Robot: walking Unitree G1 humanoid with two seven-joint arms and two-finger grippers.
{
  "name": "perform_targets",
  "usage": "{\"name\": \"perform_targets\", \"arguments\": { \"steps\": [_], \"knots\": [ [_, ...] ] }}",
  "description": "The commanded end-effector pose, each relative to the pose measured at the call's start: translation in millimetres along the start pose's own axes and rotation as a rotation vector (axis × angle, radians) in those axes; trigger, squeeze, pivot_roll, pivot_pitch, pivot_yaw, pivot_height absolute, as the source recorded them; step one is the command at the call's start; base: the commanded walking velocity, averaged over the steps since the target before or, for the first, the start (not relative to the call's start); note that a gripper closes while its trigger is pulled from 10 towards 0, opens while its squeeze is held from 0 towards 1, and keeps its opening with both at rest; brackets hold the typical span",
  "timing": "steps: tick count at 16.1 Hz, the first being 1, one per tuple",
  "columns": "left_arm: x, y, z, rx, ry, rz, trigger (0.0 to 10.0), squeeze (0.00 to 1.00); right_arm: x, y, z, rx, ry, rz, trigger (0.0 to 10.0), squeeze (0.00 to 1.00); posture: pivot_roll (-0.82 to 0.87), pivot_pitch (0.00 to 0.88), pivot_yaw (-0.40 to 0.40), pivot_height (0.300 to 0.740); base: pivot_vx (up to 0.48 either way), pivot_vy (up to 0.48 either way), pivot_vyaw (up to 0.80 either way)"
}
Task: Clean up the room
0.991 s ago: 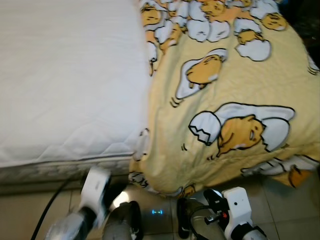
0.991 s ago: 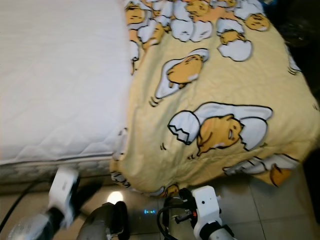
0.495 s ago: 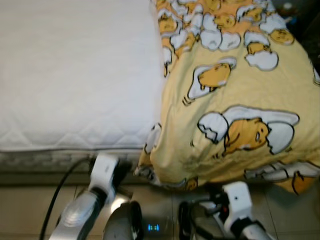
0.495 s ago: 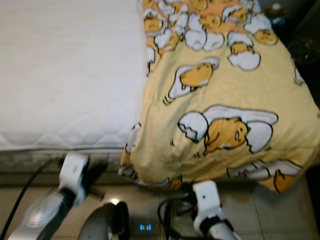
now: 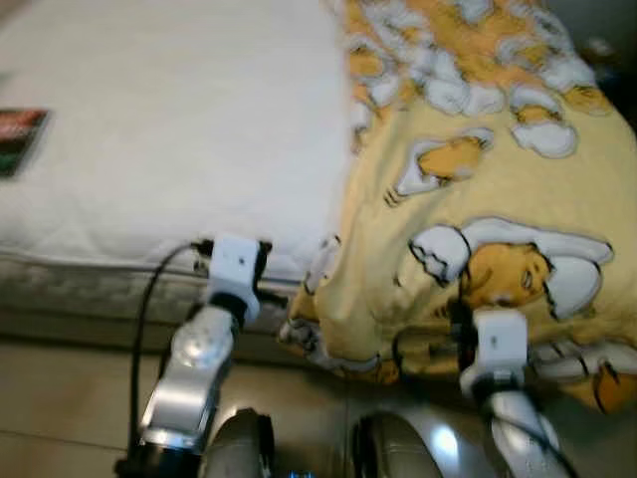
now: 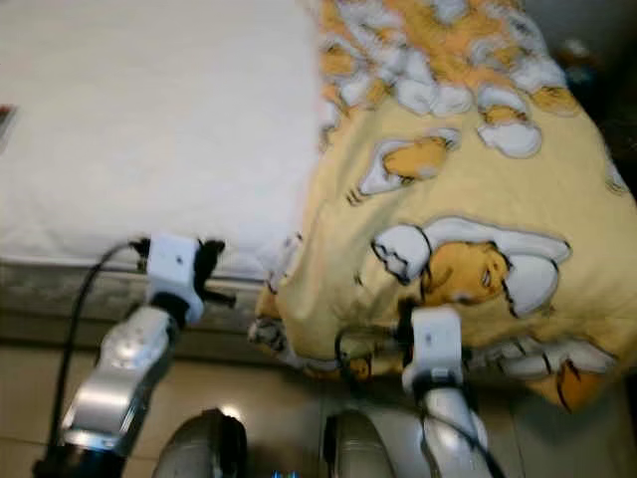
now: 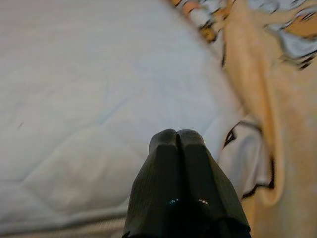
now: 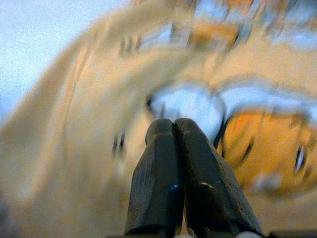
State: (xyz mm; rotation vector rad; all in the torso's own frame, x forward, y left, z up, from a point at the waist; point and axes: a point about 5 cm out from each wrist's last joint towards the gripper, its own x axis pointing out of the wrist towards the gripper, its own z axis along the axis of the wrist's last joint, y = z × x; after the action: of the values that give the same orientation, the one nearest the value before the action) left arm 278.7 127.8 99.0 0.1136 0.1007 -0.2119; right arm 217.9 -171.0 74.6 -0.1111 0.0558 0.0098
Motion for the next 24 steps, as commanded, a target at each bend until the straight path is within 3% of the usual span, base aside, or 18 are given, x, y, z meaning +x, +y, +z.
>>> {"name": "perform_targets", "arguments": {
  "steps": [1, 3, 4, 9, 12, 14, 15, 16, 17, 18, 20, 24],
  "knots": [
    [3.4, -3.2, 7, 0.025, -0.038, -0.002, 10.0, 0.00, -0.5, -3.7, 2, -0.005, -0.023, -0.046, 10.0, 0.00, -0.03, 0.074, -0.020, 0.699, 0.000, 0.000, 0.00],
    [15.3, -8.9, 39, 0.061, -0.187, 0.000, 10.0, 0.00, 13.8, -16.3, 20, 0.080, -0.117, -0.202, 10.0, 0.00, -0.02, 0.009, -0.015, 0.699, 0.000, 0.000, 0.00],
    [19.5, -8.2, 45, 0.077, -0.218, -0.001, 10.0, 0.00, 18.3, -22.0, 22, 0.089, -0.132, -0.238, 10.0, 0.00, -0.02, 0.000, -0.010, 0.699, 0.000, 0.000, 0.00],
    [34.7, -0.7, 37, 0.059, -0.156, -0.025, 10.0, 0.00, 29.6, -26.2, 17, 0.098, -0.117, -0.262, 10.0, 0.00, 0.00, 0.000, 0.019, 0.699, 0.000, 0.000, 0.00],
    [38.7, 4.2, 30, 0.057, -0.136, -0.005, 10.0, 0.00, 41.5, -9.0, 27, 0.051, -0.171, -0.171, 10.0, 0.00, -0.01, 0.000, 0.021, 0.699, 0.000, 0.000, 0.00],
    [36.9, 15.3, 25, 0.040, -0.123, 0.080, 10.0, 0.00, 40.8, -4.2, 31, 0.041, -0.195, -0.141, 10.0, 0.00, -0.01, 0.000, 0.009, 0.699, 0.000, 0.000, 0.00],
    [31.4, 34.3, 17, 0.053, -0.103, 0.199, 10.0, 0.00, 39.7, -3.5, 30, 0.050, -0.197, -0.131, 10.0, 0.00, 0.00, 0.000, -0.007, 0.699, 0.000, 0.000, 0.00],
    [24.3, 39.5, 19, 0.127, -0.132, 0.222, 10.0, 0.00, 40.5, -6.3, 24, 0.082, -0.172, -0.140, 10.0, 0.00, 0.01, 0.000, -0.012, 0.699, 0.000, 0.000, 0.00],
    [20.7, 32.8, 20, 0.160, -0.153, 0.182, 10.0, 0.00, 42.4, -6.2, 22, 0.102, -0.157, -0.137, 10.0, 0.00, 0.01, 0.000, -0.014, 0.699, 0.000, 0.000, 0.00],
    [20.9, 24.7, 17, 0.115, -0.136, 0.137, 10.0, 1.00, 44.0, -4.5, 21, 0.112, -0.155, -0.129, 10.0, 1.00, 0.01, 0.000, -0.022, 0.699, 0.000, 0.000, 0.00],
    [24.0, 17.2, 20, 0.067, -0.154, 0.115, 10.0, 1.00, 44.1, 1.3, 18, 0.116, -0.152, -0.114, 10.0, 1.00, 0.02, 0.000, -0.027, 0.699, 0.000, 0.000, 0.00],
    [32.4, 23.3, 22, 0.063, -0.137, 0.149, 10.0, 1.00, 49.0, 2.9, 20, 0.092, -0.166, -0.108, 10.0, 1.00, 0.02, 0.000, -0.024, 0.699, 0.000, 0.000, 0.00]
  ]
}}
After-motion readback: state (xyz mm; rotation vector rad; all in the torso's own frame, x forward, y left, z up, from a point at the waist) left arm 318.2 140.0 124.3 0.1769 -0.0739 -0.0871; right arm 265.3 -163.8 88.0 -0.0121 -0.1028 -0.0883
